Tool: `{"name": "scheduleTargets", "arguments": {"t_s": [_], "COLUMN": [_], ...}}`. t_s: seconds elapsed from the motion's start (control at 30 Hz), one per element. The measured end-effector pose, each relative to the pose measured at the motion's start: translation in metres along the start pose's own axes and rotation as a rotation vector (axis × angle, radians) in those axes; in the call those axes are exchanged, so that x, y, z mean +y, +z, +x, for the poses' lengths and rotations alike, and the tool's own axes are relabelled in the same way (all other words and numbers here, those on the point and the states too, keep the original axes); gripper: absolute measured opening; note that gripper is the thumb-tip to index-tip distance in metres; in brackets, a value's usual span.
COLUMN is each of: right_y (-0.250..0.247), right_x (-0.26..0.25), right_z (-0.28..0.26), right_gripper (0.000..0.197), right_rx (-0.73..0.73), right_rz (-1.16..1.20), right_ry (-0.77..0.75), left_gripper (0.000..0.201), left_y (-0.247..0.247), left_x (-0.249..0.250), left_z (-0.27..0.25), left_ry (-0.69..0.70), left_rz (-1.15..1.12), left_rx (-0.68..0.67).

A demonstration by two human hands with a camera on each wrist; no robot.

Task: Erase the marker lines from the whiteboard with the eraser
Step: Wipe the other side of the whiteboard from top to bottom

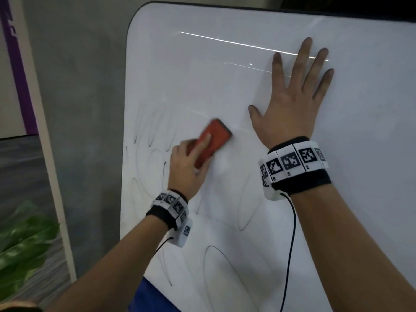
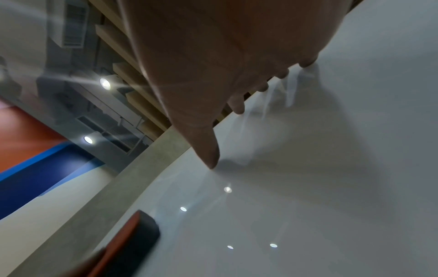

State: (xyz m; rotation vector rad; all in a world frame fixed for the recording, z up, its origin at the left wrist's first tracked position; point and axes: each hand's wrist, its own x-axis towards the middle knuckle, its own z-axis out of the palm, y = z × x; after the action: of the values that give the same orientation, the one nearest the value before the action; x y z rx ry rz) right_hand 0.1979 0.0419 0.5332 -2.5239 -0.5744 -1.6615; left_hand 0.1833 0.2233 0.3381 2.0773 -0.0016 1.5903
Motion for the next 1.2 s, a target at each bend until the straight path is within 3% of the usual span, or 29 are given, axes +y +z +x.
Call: {"name": "scheduleTargets", "arguments": {"t_s": [0.1,0.13,0.2,0.33,0.4,0.47,0.6,0.67,0.73,0.87,0.93,1.0,1.13,1.17,1.2], "right_y": [0.001,0.001,0.002,0.004,0.005,0.007,0.013,0.015,0.017,0.021,0.022,0.022,0.022,0.022,0.022], "right_x": [0.001,0.001,0.001,-0.004,-0.012,-0.022,-0.031,-0.031,-0.031,-0.036,-0.038,-0.038,-0.036,-0.037,-0.037], "right_z": [-0.002,-0.003,-0.004,-0.005,-0.005,-0.005,-0.007,-0.009,-0.009,-0.008,-0.008,-0.008,-0.009,-0.009,-0.009], "right_gripper": [0.098,0.098,0.099,0.102,0.105,0.108,0.108,0.106,0.104,0.106,0.106,0.106,0.105,0.105,0.104], "right_rx": [-0.010,-0.014,-0.020,-0.006,-0.005,-0.009,-0.021,-0.019,-0.014,-0.006,0.000,0.000,-0.005,-0.005,-0.005], "right_rz": [-0.016,-0.020,-0.022,0.000,0.003,-0.007,-0.038,-0.045,-0.050,-0.063,-0.065,-0.068,-0.075,-0.074,-0.073], "right_ry": [-0.001,-0.002,-0.002,0.026,0.057,0.093,0.119,0.110,0.110,0.130,0.134,0.135,0.130,0.127,0.126], "left_gripper": [0.060,0.060,0.060,0.057,0.057,0.060,0.064,0.063,0.063,0.062,0.061,0.062,0.063,0.063,0.063], "left_y": [0.004,0.007,0.013,0.003,-0.008,-0.019,-0.038,-0.041,-0.036,-0.014,-0.012,-0.014,-0.027,-0.028,-0.027], "left_x": [-0.004,-0.001,0.009,0.000,-0.023,-0.051,-0.113,-0.120,-0.103,-0.048,-0.045,-0.065,-0.095,-0.091,-0.082], "left_z": [0.031,0.033,0.023,0.007,0.029,0.057,0.100,0.107,0.104,0.073,0.066,0.072,0.095,0.097,0.097], "left_ry": [-0.393,-0.457,-0.371,0.045,0.070,-0.153,-0.802,-0.907,-0.851,-0.339,-0.184,-0.235,-0.769,-0.802,-0.748], "left_rz": [-0.110,-0.107,-0.008,0.066,0.092,0.078,0.017,0.054,0.078,0.120,0.102,0.120,0.102,0.118,0.127], "left_rx": [0.159,0.177,0.156,0.044,0.047,0.110,0.211,0.195,0.185,0.143,0.118,0.118,0.179,0.163,0.150]}}
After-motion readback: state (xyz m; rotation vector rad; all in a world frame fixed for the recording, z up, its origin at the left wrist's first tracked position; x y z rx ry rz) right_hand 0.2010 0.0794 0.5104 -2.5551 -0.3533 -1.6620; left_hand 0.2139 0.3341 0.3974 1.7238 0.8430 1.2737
